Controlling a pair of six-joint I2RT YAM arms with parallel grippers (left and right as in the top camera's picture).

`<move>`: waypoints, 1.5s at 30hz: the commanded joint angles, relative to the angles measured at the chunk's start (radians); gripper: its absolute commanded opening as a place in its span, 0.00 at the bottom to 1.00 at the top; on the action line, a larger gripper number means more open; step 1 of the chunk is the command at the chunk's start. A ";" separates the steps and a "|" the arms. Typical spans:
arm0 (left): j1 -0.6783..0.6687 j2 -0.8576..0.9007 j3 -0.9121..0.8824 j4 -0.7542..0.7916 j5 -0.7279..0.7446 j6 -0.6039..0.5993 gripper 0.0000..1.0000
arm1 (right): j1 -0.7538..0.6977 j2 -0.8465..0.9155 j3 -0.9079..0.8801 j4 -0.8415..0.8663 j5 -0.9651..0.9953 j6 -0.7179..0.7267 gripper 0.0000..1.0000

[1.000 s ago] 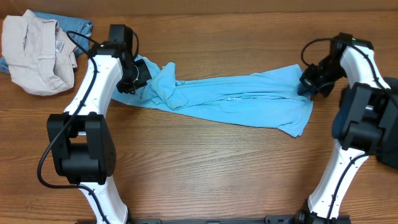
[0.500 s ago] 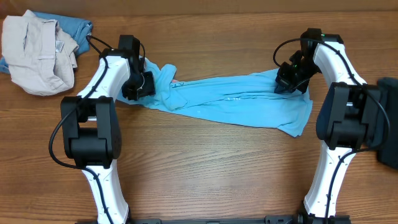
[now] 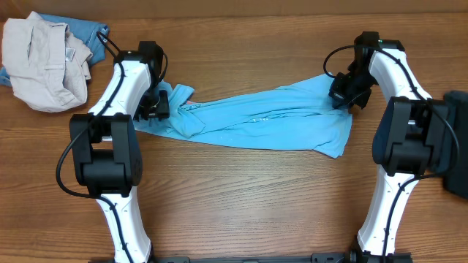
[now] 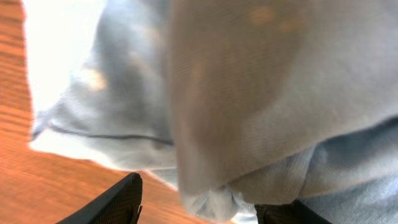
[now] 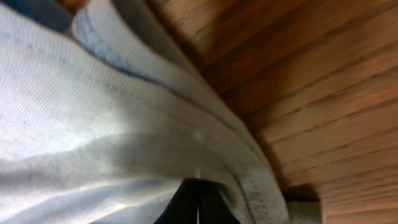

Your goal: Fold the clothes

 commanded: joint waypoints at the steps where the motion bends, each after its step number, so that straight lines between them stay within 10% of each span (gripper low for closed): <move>1: 0.033 0.016 0.024 -0.026 -0.079 0.000 0.63 | -0.039 -0.053 0.027 0.006 0.059 0.038 0.05; 20: 0.040 -0.008 0.322 -0.372 -0.027 -0.202 0.90 | -0.122 -0.129 0.262 -0.264 -0.053 -0.056 0.10; 23: 0.053 -0.008 0.318 -0.353 0.108 -0.148 1.00 | -0.130 -0.126 0.249 -0.303 -0.042 -0.047 1.00; 45: 0.051 -0.008 0.318 -0.327 0.218 -0.100 1.00 | -0.135 -0.126 -0.196 0.014 -0.163 -0.081 1.00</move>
